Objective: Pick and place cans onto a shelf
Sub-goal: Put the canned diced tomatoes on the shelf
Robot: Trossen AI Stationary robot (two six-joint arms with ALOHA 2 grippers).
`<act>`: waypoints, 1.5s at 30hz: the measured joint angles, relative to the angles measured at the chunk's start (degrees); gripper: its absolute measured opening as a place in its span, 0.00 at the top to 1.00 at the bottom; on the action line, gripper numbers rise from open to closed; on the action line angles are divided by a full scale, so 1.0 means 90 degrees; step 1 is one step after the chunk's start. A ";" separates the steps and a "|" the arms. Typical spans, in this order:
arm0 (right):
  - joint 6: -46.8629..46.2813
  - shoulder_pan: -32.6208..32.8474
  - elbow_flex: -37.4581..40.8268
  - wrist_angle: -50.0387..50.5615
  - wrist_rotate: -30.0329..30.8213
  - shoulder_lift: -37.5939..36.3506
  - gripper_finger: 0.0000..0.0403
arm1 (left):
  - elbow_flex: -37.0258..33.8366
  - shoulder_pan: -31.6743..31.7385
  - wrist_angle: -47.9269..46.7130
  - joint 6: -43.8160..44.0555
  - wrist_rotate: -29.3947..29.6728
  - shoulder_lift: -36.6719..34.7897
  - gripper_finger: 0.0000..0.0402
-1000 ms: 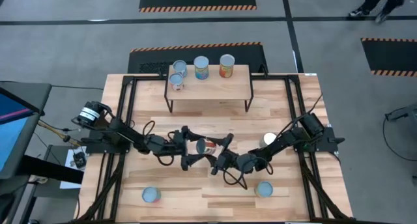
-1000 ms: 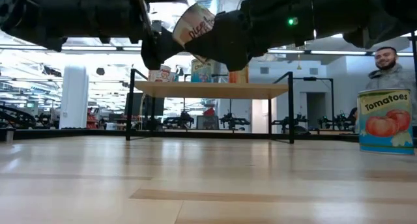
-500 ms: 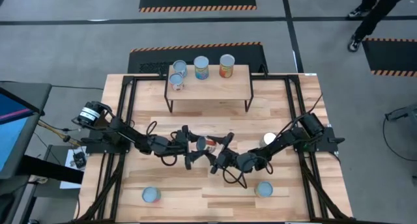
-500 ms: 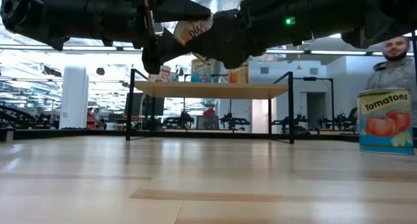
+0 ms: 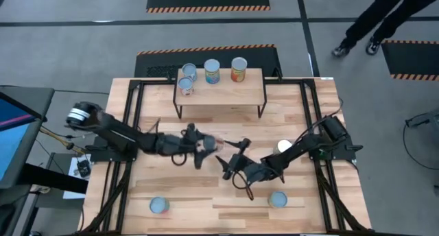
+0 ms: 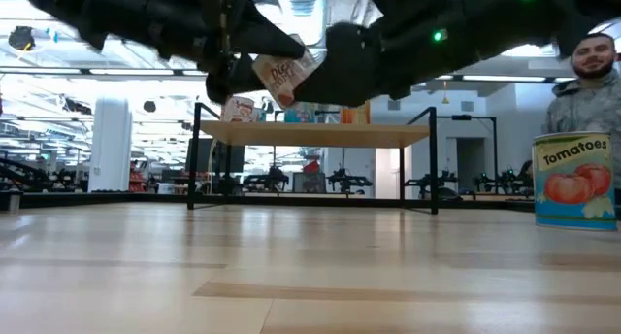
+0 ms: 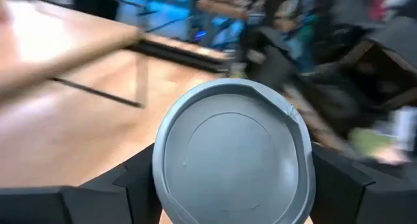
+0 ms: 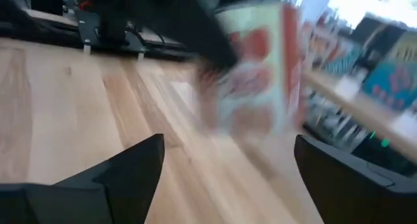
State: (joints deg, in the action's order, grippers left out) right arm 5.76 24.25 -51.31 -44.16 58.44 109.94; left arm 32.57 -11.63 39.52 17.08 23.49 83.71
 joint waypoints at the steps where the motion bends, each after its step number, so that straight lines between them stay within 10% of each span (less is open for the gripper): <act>1: -0.0467 -0.0004 -0.0002 0.0468 -0.0017 -0.0153 0.08 | 0.0113 0.0116 -0.0568 -0.0092 0.0027 -0.0275 0.33; 6: -0.2358 -0.0222 0.0000 0.2442 -0.0532 -0.0780 0.07 | 0.1219 0.0938 -0.3839 -0.0626 0.0057 -0.1377 0.34; 14: -0.2662 -0.0466 -0.0002 0.2564 -0.1289 -0.0764 0.07 | 0.3202 0.2525 -0.6492 -0.1492 -0.0761 -0.1163 0.34; 30: -0.2709 -0.0461 -0.0002 0.2705 -0.1490 -0.0630 0.07 | 0.4988 0.4057 -0.7346 -0.1950 -0.1761 0.1093 0.33; 45: -0.3092 -0.0447 -0.0005 0.3026 -0.1536 -0.0635 0.07 | 0.5161 0.4148 -0.7554 -0.1845 -0.2084 0.1400 0.23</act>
State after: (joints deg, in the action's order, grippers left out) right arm -22.07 20.23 -51.35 -16.93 44.61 104.22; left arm 79.02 25.69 -28.47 0.47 4.73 96.31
